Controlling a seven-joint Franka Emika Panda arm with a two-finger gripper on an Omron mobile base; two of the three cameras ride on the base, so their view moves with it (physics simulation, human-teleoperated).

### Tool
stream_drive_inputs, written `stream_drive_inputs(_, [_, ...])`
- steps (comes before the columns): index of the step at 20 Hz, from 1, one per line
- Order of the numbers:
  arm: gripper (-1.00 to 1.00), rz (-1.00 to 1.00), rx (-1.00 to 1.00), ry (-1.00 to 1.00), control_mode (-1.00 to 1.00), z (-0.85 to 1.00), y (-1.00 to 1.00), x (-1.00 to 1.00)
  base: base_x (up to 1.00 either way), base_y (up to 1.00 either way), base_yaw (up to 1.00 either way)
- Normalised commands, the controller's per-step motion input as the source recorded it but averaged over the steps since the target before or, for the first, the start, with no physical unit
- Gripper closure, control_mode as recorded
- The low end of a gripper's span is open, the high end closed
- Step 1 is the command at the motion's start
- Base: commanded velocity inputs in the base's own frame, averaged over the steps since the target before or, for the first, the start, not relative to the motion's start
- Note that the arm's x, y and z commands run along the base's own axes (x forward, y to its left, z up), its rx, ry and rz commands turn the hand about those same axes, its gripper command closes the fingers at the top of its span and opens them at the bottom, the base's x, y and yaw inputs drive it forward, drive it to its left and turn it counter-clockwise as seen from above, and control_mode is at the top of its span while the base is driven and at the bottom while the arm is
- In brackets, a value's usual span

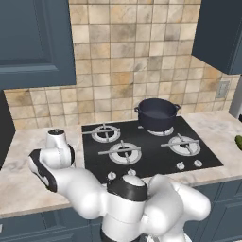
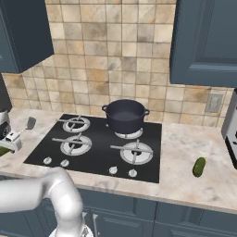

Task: Put the cucumber and cucumber in the pot. Retrieve the spatula and lightly stir the vegetables in the pot.

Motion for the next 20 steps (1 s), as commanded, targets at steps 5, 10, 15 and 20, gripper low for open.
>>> stream_drive_inputs(5, [1.0,0.0,-0.05,0.03,-1.0,-0.32,0.01,0.03,0.0,0.0,0.0])
stream_drive_inputs(10, [1.0,0.0,0.0,0.0,-1.0,-0.08,-0.24,-0.14,0.0,0.0,0.0])
stream_drive_inputs(15, [1.0,0.0,0.08,0.01,-1.0,0.4,-0.59,-0.27,0.0,0.0,0.0])
stream_drive_inputs(20, [1.0,0.0,0.02,0.01,-1.0,0.5,-0.63,-0.17,0.0,0.0,0.0])
